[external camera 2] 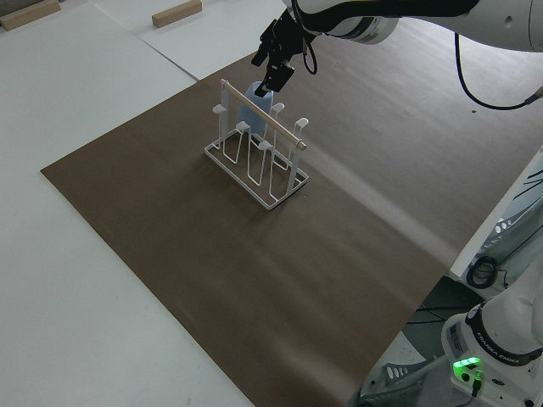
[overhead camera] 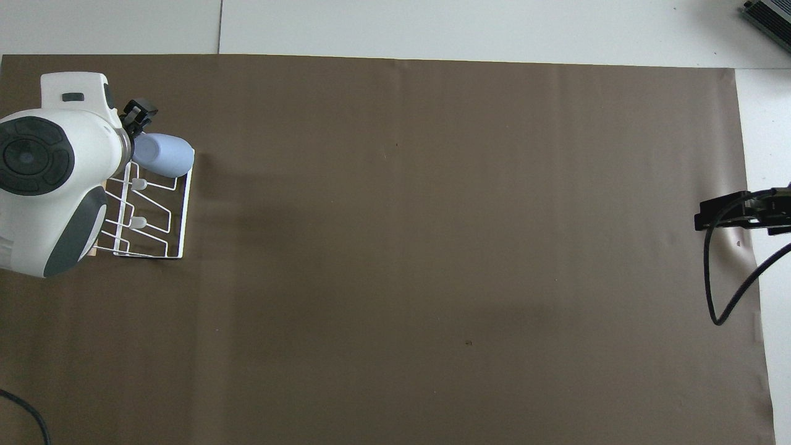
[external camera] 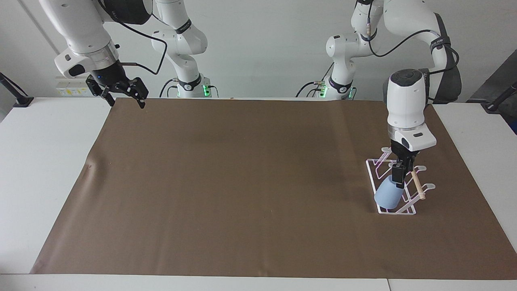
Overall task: Hang cup on cup holder
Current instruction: 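Lower the cup onto a rack peg with the left gripper, then open the left gripper and withdraw it from the cup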
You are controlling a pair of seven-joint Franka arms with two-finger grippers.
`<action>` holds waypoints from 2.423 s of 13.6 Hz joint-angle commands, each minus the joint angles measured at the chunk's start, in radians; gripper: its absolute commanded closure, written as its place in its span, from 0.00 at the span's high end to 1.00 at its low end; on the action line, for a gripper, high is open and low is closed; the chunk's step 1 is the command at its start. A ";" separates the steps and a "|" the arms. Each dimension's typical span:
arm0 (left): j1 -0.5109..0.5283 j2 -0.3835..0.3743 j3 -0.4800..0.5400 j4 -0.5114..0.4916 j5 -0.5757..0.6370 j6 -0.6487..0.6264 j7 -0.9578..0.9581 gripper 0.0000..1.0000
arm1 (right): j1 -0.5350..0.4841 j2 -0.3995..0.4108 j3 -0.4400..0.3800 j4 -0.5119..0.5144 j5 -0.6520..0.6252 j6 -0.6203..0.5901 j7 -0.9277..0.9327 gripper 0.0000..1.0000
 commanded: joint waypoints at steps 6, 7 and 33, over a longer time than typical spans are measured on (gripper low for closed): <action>-0.019 -0.124 -0.015 0.045 -0.156 -0.283 0.400 1.00 | -0.007 -0.026 0.005 -0.035 -0.013 0.029 -0.007 1.00; -0.013 -0.135 -0.012 0.063 -0.208 -0.322 0.507 1.00 | -0.007 -0.026 0.005 -0.035 -0.013 0.029 -0.007 1.00; -0.127 -0.094 0.227 0.372 -0.542 -0.817 1.255 1.00 | 0.007 -0.008 0.009 0.014 -0.004 0.007 0.004 1.00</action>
